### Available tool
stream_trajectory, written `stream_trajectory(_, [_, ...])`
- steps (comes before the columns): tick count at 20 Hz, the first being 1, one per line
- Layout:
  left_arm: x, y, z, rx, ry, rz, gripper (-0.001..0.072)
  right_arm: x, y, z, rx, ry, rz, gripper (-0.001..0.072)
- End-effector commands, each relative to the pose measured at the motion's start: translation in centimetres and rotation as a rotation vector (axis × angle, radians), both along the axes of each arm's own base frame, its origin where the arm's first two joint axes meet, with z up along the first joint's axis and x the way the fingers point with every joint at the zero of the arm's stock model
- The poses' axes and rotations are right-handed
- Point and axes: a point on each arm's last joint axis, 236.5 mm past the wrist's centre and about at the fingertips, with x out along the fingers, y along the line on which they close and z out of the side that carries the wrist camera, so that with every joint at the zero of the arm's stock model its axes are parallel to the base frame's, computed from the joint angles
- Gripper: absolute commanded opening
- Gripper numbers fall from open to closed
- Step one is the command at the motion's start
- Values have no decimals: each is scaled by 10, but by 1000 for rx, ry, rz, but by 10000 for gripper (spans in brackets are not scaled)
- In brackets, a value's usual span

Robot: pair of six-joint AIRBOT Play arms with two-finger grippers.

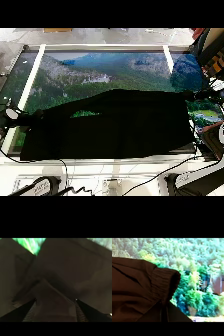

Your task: Fold the clothes and pants, and hang the long-sleeved shirts on hangers.

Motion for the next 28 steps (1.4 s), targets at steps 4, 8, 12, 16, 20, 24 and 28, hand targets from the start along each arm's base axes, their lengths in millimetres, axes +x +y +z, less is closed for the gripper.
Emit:
stream_trajectory(4, [36, 4, -1, -156, -43, 116, 550, 0, 0, 0, 1, 0, 1, 22])
stream_trajectory(8, [47, 8, -4, -203, -20, 189, 432, 0, 0, 0, 1, 0, 1, 22])
stream_trajectory(12, [26, -21, -16, -326, 115, 162, 340, 0, 0, 0, 1, 0, 1, 22])
stream_trajectory(16, [33, -17, -3, -315, 73, 74, 453, 0, 0, 0, 0, 0, 1, 22])
stream_trajectory(20, [33, 1, 9, -300, 69, 83, 659, 0, 0, 0, 0, 0, 1, 22])
stream_trajectory(24, [-1, -7, -3, -357, 218, 53, 658, 0, 0, 0, 1, 0, 1, 22])
stream_trajectory(28, [-36, -40, -4, -493, 371, -74, 658, 0, 0, 0, 0, 0, 1, 22])
